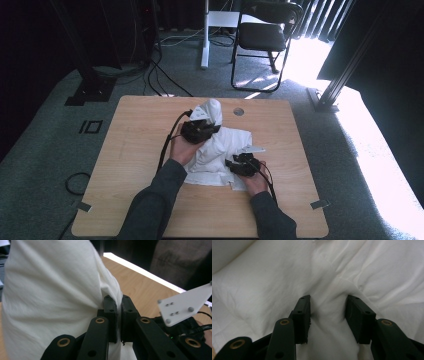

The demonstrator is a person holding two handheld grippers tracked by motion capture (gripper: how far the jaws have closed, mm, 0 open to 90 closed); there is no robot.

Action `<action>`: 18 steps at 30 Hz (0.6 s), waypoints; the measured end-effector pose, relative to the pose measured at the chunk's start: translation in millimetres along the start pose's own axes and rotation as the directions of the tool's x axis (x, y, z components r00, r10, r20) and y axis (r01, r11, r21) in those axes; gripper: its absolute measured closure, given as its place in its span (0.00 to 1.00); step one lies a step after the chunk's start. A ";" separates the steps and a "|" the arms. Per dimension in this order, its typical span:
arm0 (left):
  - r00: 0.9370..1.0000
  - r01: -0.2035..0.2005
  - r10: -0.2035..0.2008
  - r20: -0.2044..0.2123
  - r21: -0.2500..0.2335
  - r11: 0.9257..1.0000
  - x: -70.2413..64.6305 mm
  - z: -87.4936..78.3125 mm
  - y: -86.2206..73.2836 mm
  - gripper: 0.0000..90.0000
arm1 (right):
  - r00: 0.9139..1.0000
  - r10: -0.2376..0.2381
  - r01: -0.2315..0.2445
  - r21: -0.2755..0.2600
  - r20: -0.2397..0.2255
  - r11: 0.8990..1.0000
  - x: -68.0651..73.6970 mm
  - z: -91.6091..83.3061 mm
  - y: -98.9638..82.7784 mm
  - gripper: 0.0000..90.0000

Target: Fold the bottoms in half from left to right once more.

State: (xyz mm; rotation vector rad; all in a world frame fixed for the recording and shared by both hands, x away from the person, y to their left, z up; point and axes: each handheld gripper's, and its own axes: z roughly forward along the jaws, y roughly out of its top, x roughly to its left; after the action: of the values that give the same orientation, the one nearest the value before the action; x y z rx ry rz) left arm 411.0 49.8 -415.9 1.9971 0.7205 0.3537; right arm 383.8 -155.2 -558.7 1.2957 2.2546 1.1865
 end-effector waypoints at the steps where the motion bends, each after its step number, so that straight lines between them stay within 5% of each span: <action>1: 1.000 0.001 -0.001 0.011 0.005 1.000 -2.0 4.7 -0.9 0.97 | 1.000 0.005 -0.005 0.001 -0.004 1.000 -0.1 -0.1 0.2 0.60; 4: 0.999 -0.001 0.000 0.033 0.024 1.000 -6.7 16.6 -5.7 0.97 | 0.999 0.036 -0.036 0.013 -0.035 0.999 -7.2 -5.9 0.2 0.48; 7: 0.999 -0.003 0.001 0.053 0.028 1.000 -10.5 22.8 -9.7 0.97 | 0.998 0.058 -0.058 -0.005 -0.008 0.998 -16.9 -18.5 -1.3 0.48; 8: 0.998 -0.011 0.009 0.059 0.043 0.999 -14.8 30.9 -15.0 0.96 | 0.995 0.098 -0.097 -0.036 0.036 0.995 -31.2 -33.6 -2.9 0.49; 12: 0.996 0.003 -0.011 0.083 0.099 0.995 -21.4 54.7 -33.1 0.96 | 0.984 0.160 -0.154 -0.088 0.074 0.984 -56.0 -59.5 -1.1 0.50; 18: 0.995 0.011 -0.030 0.099 0.189 0.982 -29.5 92.2 -65.5 0.96 | 0.984 0.171 -0.159 -0.193 0.047 0.968 -60.5 -88.2 17.8 0.46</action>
State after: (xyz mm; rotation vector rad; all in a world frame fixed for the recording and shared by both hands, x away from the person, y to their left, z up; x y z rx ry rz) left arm 412.9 -7.5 -517.8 2.1668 0.7325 0.1753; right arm 376.0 -245.5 -499.0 1.4457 1.9668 1.3590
